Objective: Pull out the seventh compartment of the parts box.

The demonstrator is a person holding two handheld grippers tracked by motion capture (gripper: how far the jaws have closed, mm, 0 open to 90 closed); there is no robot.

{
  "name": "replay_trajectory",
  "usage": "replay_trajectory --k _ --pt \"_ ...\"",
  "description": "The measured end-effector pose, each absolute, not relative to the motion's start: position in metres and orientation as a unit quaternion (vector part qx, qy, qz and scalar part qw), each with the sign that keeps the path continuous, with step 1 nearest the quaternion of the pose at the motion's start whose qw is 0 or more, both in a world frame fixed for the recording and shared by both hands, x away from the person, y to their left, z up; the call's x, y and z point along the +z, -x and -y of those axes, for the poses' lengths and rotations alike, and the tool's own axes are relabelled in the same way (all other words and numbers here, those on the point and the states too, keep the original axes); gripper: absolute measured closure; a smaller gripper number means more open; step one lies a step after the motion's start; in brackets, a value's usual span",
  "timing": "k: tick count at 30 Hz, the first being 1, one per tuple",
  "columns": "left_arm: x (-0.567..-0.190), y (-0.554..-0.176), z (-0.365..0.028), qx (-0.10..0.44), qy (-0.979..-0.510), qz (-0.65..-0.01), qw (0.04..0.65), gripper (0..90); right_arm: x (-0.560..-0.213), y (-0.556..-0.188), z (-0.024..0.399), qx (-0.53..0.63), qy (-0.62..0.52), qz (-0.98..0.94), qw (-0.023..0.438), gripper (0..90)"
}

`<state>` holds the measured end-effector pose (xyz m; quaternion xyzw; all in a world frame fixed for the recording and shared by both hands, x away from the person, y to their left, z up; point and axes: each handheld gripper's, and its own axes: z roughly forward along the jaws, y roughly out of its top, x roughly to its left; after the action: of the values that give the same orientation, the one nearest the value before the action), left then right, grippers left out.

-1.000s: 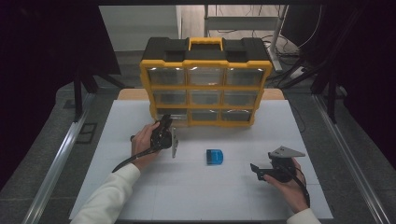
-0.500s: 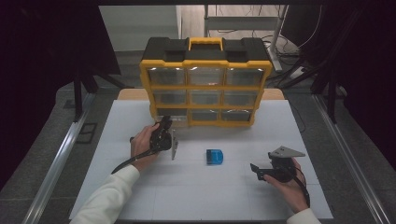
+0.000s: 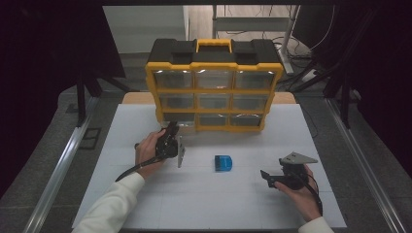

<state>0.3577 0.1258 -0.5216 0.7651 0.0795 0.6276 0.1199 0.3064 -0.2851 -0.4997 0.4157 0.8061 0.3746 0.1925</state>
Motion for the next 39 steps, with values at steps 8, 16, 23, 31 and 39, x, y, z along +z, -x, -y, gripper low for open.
replay_trajectory --k 8,16,23,31,39 --pt "-0.521 -0.357 -0.126 0.625 -0.767 -0.079 0.12 73.2 -0.5 -0.307 0.285 0.374 -0.416 -0.806 0.192 13.6" --pt "-0.521 -0.353 -0.125 0.625 -0.767 -0.076 0.122 73.2 -0.5 -0.306 0.285 0.373 -0.416 -0.806 0.192 13.6" --pt "-0.52 -0.351 -0.126 0.624 -0.769 -0.074 0.121 73.2 -0.5 -0.306 0.285 0.373 -0.416 -0.807 0.192 13.6" --pt "-0.52 -0.348 -0.127 0.623 -0.769 -0.072 0.124 73.2 -0.5 -0.306 0.285 0.373 -0.416 -0.806 0.192 13.6" --pt "-0.519 -0.346 -0.127 0.621 -0.771 -0.071 0.125 73.2 -0.5 -0.306 0.286 0.373 -0.417 -0.806 0.192 13.6"
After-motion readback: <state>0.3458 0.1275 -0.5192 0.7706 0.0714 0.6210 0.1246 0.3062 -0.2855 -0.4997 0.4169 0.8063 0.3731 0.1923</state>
